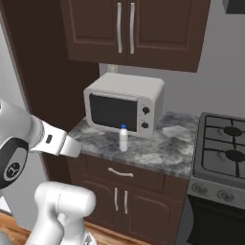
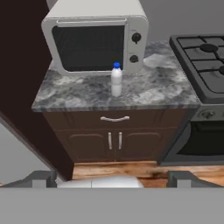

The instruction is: Take the bottled waters from the counter and place them in the freezer to freeze. Close the freezer door after placing the bottles.

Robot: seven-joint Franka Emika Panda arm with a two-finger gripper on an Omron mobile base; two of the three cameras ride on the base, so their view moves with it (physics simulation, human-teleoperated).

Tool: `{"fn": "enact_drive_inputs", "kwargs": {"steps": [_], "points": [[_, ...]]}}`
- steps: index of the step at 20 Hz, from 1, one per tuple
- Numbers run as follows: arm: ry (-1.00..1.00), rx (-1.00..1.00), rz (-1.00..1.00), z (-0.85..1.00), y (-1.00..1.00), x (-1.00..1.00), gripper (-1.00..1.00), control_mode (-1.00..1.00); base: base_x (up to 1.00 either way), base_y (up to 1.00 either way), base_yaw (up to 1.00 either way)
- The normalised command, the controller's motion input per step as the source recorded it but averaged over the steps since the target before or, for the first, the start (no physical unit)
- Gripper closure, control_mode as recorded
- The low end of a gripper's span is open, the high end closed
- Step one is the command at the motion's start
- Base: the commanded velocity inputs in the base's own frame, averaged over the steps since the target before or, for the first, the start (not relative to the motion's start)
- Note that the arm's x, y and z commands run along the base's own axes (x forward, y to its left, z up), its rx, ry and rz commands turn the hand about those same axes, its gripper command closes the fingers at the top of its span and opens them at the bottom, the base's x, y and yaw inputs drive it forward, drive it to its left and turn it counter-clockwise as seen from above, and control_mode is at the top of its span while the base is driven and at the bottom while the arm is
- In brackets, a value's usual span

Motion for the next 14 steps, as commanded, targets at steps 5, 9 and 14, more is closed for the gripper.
{"fn": "enact_drive_inputs", "kwargs": {"steps": [5,9,14], "points": [[0.0,0.0,0.0,0.0,0.0,0.0,-1.0,1.0,0.41,0.08,0.1],[0.0,0.0,0.0,0.0,0.0,0.0,-1.0,1.0,0.34,0.25,0.01],[0.0,0.0,0.0,0.0,0.0,0.0,-1.0,1.0,0.31,0.28,0.0]]}}
